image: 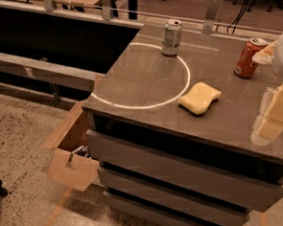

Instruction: Knock coke can over

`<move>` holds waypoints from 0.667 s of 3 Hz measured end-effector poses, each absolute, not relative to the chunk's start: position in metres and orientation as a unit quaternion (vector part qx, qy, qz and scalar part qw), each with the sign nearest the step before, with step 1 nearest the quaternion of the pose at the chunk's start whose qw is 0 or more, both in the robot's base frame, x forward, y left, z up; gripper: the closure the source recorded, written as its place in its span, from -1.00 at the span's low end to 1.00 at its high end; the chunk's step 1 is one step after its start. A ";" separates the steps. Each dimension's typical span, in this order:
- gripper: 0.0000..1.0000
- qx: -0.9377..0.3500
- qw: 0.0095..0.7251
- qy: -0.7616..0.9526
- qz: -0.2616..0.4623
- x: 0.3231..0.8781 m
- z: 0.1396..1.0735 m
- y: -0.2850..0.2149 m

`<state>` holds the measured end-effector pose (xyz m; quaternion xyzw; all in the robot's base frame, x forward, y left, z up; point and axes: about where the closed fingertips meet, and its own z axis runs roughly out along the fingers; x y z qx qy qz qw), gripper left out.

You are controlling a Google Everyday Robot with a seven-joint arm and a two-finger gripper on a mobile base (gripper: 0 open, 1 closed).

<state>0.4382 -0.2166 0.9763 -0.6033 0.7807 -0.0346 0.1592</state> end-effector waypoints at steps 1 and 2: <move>-1.00 -0.603 0.164 0.780 -0.039 0.439 0.981 -0.215; -1.00 -0.558 0.202 0.805 -0.030 0.445 1.006 -0.226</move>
Offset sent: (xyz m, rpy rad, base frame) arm 0.0273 -0.0547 0.1118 0.3266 -0.1809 -0.4126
